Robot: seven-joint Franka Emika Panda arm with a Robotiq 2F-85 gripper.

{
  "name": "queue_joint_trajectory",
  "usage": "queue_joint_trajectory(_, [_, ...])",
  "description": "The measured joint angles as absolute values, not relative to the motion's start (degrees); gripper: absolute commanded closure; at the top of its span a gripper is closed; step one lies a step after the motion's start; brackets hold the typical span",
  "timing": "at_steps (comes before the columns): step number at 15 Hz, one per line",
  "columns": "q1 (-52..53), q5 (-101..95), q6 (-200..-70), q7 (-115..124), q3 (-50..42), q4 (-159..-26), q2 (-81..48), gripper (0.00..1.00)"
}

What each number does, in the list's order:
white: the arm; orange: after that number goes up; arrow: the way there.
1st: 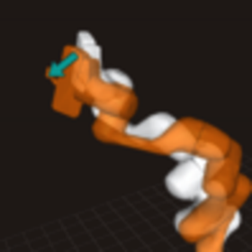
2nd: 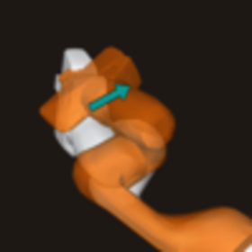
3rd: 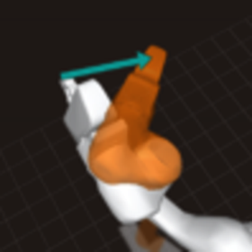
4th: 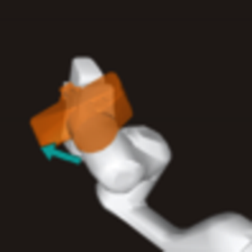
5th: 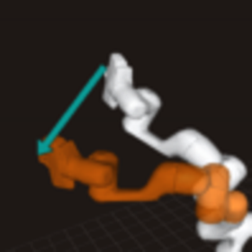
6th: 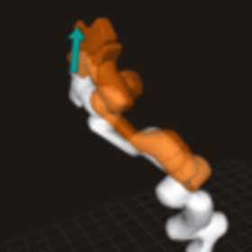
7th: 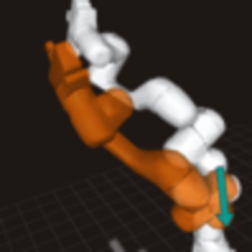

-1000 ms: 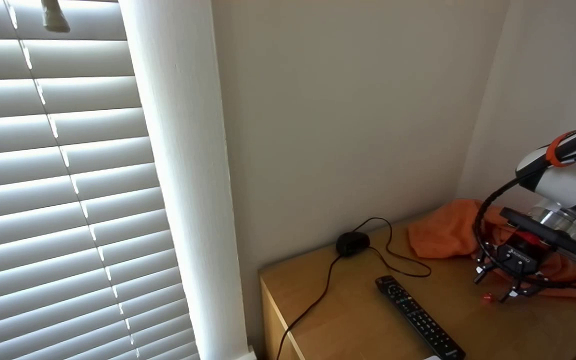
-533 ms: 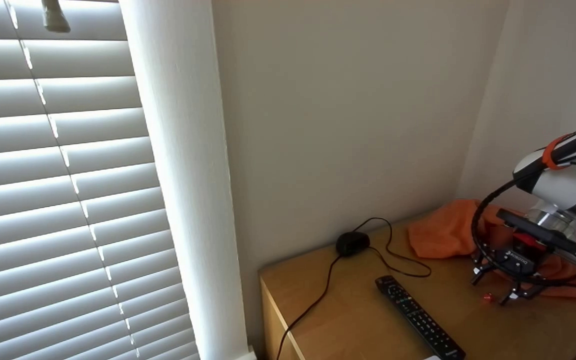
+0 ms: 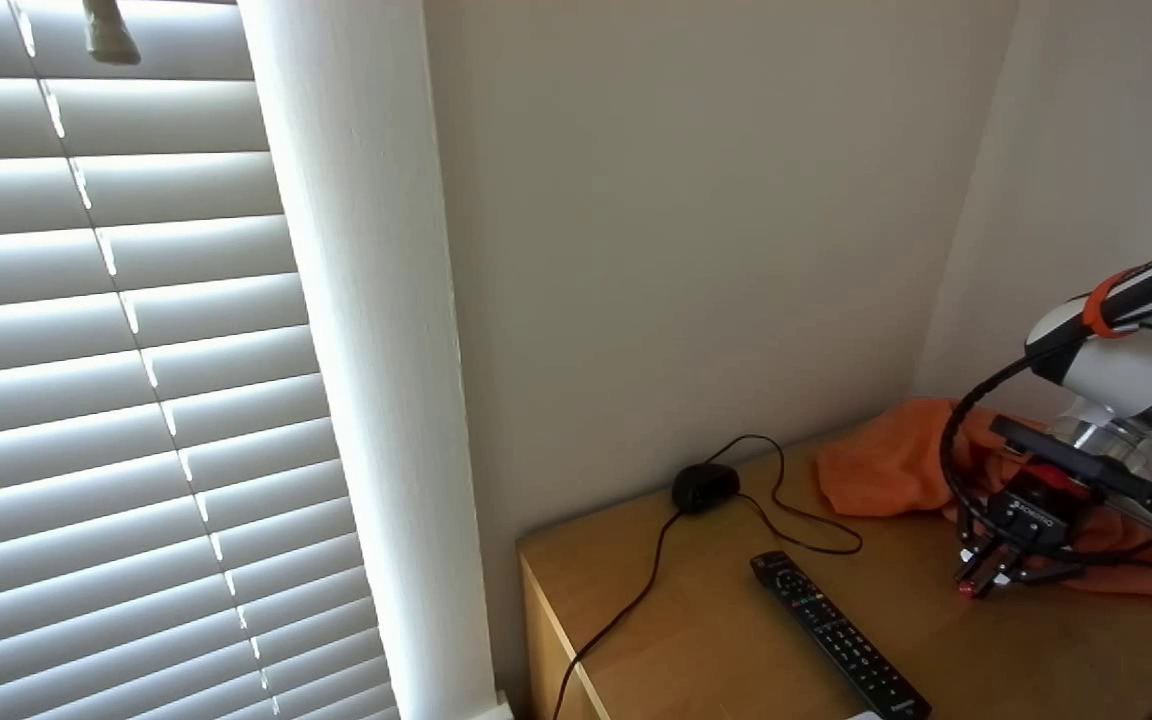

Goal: Turn the die on its left side

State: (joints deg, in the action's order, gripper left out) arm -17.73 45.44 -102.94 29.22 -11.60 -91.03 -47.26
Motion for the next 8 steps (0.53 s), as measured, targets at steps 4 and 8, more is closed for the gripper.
queue_joint_trajectory(4, [-17.3,45.3,-102.9,30.1,-11.6,-90.8,-47.3,0.96])
queue_joint_trajectory(8, [-14.4,43.0,-104.5,33.7,-12.4,-90.8,-46.0,0.96])
